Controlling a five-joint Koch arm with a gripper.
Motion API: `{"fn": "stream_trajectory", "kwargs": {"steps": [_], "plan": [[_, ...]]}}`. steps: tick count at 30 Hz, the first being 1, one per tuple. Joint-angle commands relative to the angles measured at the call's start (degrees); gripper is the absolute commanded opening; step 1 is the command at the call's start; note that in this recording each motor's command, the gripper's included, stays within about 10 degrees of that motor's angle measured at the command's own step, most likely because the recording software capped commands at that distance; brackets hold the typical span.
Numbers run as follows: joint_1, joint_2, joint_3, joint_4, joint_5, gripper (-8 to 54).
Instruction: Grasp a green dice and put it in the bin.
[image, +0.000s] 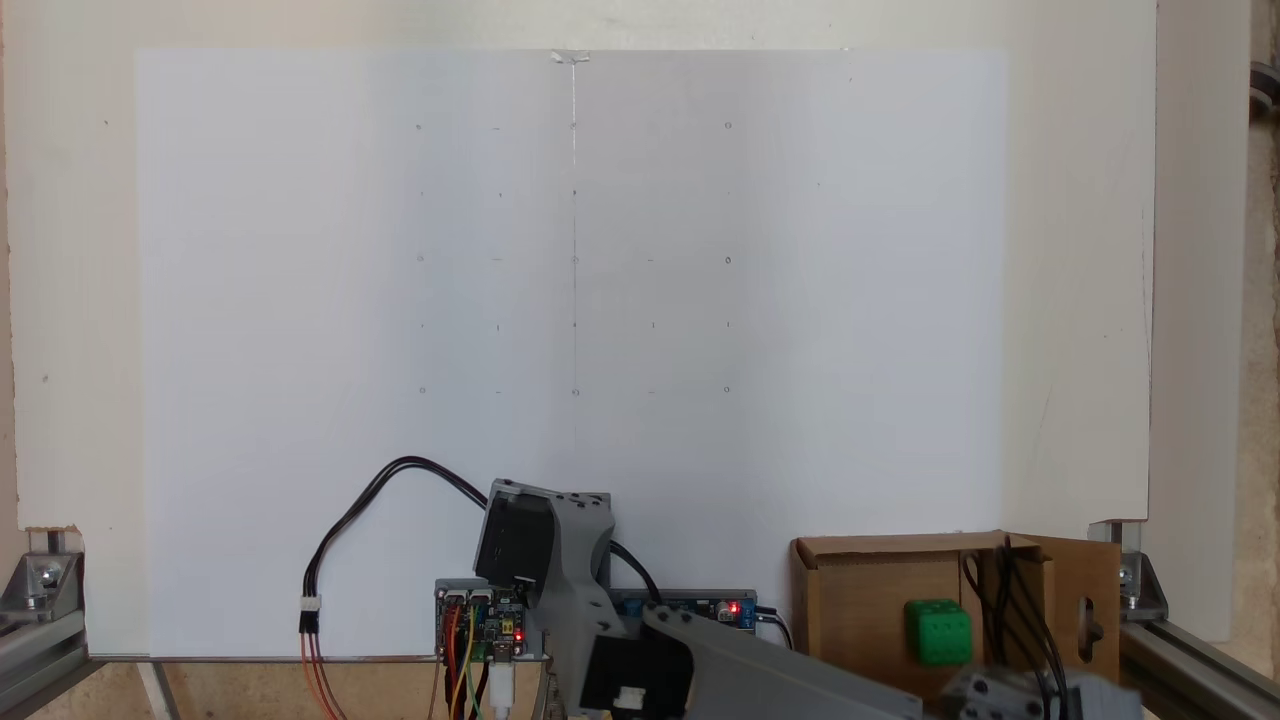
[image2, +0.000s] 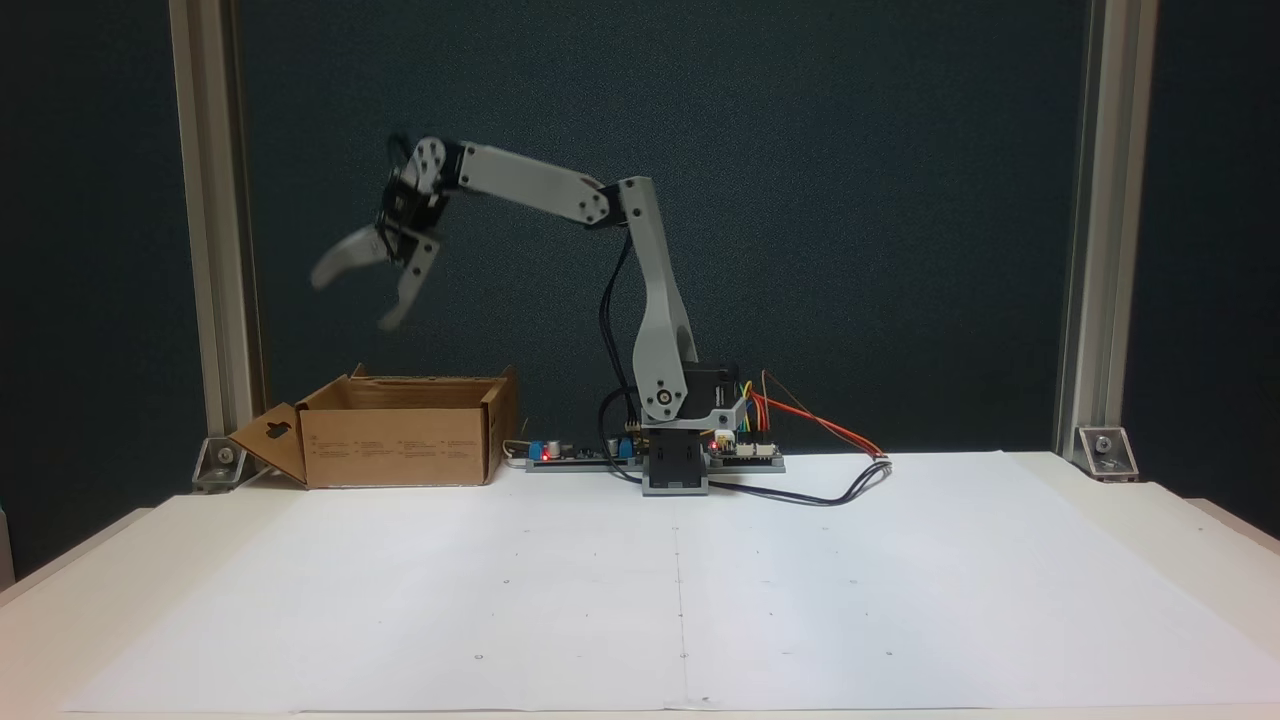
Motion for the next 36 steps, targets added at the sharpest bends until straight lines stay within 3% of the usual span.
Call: {"fn": "stream_trajectory", "kwargs": {"steps": [1, 19, 30, 36], "plan": [[-8.88, 4.83, -2.64, 0.26, 5.8, 42.2], [-76.55, 11.51, 6.42, -0.18, 14.24, 44.6], [-93.08, 32.7, 46.85, -17.23, 15.38, 44.8], [-94.75, 40.43, 59.59, -32.41, 15.21, 45.4]]}}
